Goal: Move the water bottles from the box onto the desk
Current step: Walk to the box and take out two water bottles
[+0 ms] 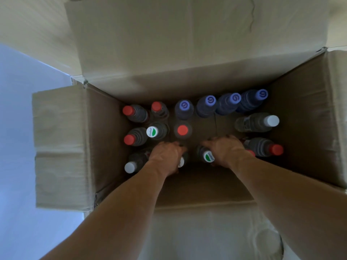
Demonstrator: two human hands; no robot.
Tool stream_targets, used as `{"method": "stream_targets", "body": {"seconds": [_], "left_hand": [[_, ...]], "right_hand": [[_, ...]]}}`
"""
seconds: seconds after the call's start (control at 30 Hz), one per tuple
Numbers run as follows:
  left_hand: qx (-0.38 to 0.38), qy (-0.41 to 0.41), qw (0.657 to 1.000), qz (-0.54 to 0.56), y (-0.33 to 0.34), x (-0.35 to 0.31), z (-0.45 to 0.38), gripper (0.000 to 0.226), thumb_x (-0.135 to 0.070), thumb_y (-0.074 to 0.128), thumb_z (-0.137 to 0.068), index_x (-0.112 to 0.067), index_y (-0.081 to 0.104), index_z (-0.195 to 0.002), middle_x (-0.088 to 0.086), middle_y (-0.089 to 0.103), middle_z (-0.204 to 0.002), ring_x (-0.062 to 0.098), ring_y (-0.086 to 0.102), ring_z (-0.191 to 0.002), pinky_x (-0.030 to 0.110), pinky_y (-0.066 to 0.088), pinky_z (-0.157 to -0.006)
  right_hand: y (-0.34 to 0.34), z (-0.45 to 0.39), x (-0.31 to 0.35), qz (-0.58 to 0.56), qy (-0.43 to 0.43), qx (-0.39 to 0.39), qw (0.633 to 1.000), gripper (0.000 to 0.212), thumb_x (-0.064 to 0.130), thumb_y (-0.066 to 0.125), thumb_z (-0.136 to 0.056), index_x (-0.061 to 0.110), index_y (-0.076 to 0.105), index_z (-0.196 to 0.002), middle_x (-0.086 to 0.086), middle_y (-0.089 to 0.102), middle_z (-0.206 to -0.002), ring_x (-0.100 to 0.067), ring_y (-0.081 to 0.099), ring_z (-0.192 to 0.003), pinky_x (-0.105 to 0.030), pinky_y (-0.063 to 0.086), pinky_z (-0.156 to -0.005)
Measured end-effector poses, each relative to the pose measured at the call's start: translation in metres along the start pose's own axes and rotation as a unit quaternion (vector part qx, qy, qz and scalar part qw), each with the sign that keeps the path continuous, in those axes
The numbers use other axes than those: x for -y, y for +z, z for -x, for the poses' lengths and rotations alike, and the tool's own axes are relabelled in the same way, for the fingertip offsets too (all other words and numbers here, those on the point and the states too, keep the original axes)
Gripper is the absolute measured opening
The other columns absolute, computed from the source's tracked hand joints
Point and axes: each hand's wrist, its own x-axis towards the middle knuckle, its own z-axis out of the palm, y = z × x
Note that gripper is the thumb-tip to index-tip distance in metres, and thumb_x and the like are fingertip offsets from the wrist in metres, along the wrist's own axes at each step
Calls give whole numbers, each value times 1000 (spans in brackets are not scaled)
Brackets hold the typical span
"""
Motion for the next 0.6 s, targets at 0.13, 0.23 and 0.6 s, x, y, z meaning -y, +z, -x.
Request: {"method": "stream_targets", "body": {"seconds": [0.13, 0.23, 0.6], "left_hand": [[-16, 8, 1000, 0, 6, 3, -6, 77, -36, 82, -79, -30, 44, -146, 1, 52, -140, 27, 53, -126, 39, 39, -105], [-36, 11, 999, 11, 7, 4, -12, 70, -37, 82, -79, -28, 49, -140, 1, 56, -136, 26, 55, -123, 38, 41, -103], [-61, 3, 995, 76, 1, -1, -2, 64, -35, 82, -79, -27, 55, -136, 1, 60, -134, 24, 57, -124, 38, 46, -104]], "right_hand": [[4, -12, 0, 2, -4, 5, 1000, 73, 34, 73, -87, 33, 33, -148, -4, 51, -144, -28, 49, -131, -48, 35, -109], [9, -17, -2, -14, -18, 10, 1000, 75, 31, 76, -84, 33, 35, -147, -4, 53, -141, -28, 51, -128, -47, 39, -106], [7, -6, -10, -110, -40, -25, 993, 77, 29, 80, -81, 29, 40, -146, -5, 56, -139, -28, 53, -127, -39, 42, -105]]}}
